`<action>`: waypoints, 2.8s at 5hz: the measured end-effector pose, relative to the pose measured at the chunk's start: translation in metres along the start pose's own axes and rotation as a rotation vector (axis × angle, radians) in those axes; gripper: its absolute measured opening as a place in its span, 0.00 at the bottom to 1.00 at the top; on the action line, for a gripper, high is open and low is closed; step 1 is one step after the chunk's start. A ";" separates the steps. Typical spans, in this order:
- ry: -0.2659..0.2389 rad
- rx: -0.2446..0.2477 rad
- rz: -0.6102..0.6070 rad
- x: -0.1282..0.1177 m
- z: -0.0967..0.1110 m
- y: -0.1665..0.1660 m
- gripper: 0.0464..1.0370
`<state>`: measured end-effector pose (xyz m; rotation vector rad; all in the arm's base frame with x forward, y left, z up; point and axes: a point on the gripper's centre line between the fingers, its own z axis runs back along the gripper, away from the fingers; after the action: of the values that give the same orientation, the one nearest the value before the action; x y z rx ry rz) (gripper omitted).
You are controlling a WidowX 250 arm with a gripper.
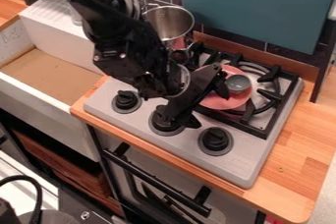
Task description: Move the spoon and plate together over the pot
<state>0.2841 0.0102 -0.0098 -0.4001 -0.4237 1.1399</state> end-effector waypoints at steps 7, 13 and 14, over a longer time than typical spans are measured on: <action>-0.027 -0.017 -0.023 0.000 -0.012 0.004 0.03; 0.188 -0.012 0.069 0.014 0.014 0.000 0.01; 0.205 -0.014 0.111 0.022 0.006 0.001 0.01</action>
<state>0.2880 0.0312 -0.0026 -0.5529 -0.2327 1.1906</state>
